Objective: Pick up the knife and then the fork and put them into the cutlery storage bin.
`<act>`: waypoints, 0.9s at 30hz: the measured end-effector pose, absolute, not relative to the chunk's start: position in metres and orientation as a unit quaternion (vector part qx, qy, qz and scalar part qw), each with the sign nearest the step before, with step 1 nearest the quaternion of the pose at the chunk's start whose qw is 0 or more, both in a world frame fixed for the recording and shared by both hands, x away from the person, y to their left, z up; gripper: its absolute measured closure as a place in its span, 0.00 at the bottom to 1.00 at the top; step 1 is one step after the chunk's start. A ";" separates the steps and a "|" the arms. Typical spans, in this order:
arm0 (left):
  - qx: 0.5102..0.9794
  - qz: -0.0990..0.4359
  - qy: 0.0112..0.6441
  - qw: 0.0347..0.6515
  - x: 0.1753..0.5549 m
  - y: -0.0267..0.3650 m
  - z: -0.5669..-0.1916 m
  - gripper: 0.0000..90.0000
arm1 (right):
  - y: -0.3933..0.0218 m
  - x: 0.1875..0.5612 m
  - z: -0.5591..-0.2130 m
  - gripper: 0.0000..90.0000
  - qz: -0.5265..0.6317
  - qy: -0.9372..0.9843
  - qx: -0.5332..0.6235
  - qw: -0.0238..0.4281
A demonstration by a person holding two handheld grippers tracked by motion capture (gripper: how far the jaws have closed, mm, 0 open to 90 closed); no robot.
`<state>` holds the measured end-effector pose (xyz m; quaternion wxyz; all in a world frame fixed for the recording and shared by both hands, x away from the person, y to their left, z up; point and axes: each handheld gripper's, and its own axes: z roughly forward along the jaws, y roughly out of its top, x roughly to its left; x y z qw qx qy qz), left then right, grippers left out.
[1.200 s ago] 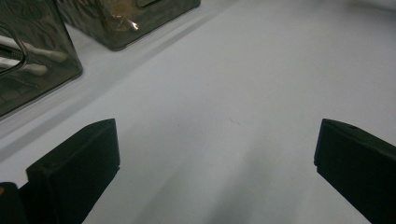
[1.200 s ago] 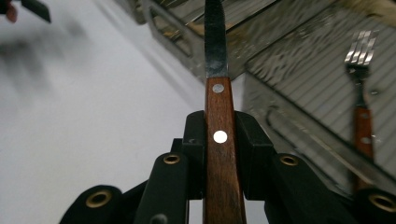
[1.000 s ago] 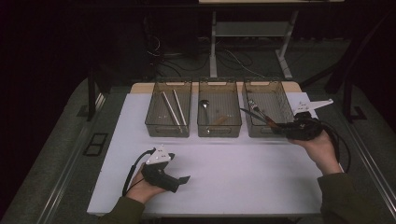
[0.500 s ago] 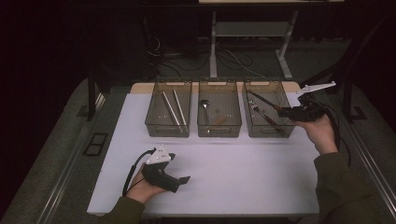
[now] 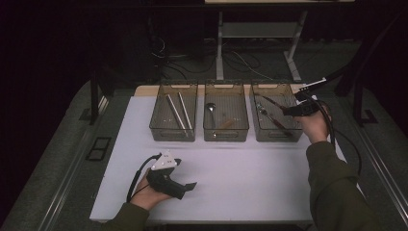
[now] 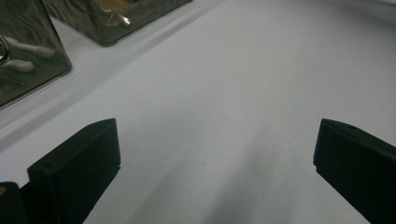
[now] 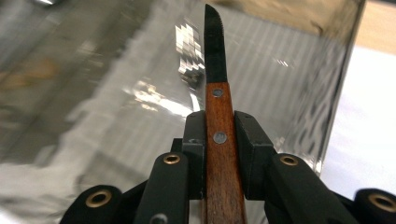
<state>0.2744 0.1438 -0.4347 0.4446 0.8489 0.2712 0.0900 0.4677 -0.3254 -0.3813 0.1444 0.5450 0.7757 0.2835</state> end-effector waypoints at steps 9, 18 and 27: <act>0.847 0.089 0.272 0.448 0.275 0.145 -0.434 0.00 | -0.315 0.476 -0.399 0.84 0.260 0.776 0.558 0.137; 0.847 0.086 0.274 0.448 0.275 0.145 -0.436 0.00 | -0.317 0.474 -0.396 0.73 0.268 0.768 0.563 0.147; 0.846 0.084 0.278 0.447 0.278 0.146 -0.438 0.00 | -0.319 0.467 -0.386 0.52 0.296 0.768 0.547 0.151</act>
